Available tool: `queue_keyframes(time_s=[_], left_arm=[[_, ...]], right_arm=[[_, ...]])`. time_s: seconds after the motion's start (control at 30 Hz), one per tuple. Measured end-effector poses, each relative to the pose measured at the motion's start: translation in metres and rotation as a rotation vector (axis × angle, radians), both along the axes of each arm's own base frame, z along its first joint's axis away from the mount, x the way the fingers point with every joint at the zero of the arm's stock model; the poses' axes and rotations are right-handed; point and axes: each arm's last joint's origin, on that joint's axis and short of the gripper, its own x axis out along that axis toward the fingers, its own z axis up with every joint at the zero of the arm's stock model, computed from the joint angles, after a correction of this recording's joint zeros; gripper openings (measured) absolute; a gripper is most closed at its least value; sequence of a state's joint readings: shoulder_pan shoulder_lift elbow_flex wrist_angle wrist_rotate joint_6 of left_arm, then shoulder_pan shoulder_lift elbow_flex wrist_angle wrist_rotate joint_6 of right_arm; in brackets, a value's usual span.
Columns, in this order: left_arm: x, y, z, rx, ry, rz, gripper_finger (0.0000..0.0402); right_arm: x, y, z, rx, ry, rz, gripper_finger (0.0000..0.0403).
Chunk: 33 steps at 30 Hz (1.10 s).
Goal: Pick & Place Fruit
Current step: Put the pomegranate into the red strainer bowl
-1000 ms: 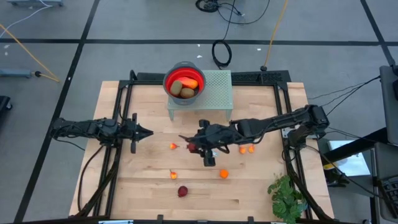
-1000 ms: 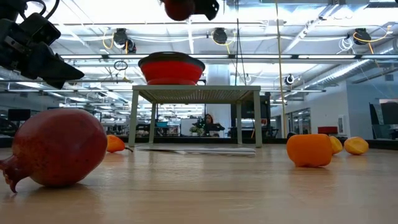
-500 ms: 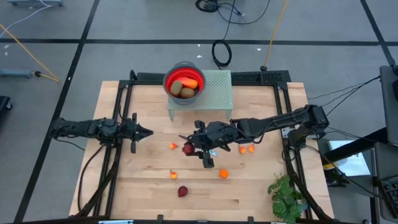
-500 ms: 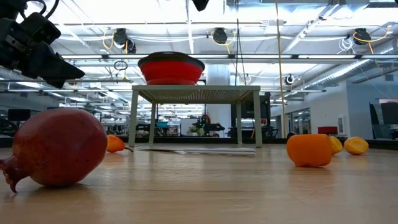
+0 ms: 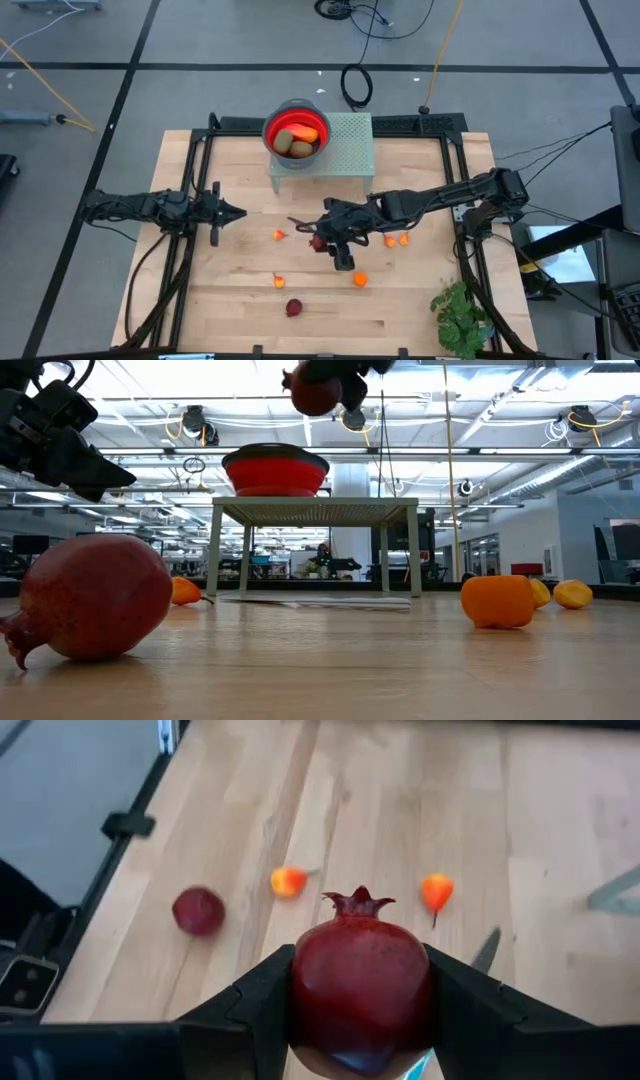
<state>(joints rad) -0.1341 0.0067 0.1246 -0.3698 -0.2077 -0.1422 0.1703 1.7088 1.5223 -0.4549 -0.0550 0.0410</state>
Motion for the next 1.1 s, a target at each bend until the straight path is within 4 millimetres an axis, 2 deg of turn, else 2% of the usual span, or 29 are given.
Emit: queue_keyframes(time_s=[0.3, 0.43, 0.5, 0.73, 1.1], left_arm=[[0.0, 0.0, 0.0, -0.024, -0.002, 0.007, 0.0026], [0.0, 0.0, 0.0, -0.045, -0.003, 0.012, 0.0026], [0.0, 0.0, 0.0, -0.057, -0.005, 0.016, 0.0026], [0.0, 0.0, 0.001, -0.084, -0.015, 0.023, 0.0026], [0.001, 0.0, 0.003, -0.114, -0.042, 0.045, 0.0026]], right_arm=[[-0.008, -0.002, -0.012, -0.023, 0.121, -0.004, 0.0176], [-0.02, -0.004, -0.025, -0.02, 0.118, -0.006, 0.0176], [-0.027, -0.005, -0.025, 0.001, 0.054, -0.024, 0.0176], [-0.076, -0.016, -0.029, 0.027, -0.1, -0.143, 0.0178], [-0.148, -0.028, -0.042, 0.245, -0.465, -0.198, 0.0178]])
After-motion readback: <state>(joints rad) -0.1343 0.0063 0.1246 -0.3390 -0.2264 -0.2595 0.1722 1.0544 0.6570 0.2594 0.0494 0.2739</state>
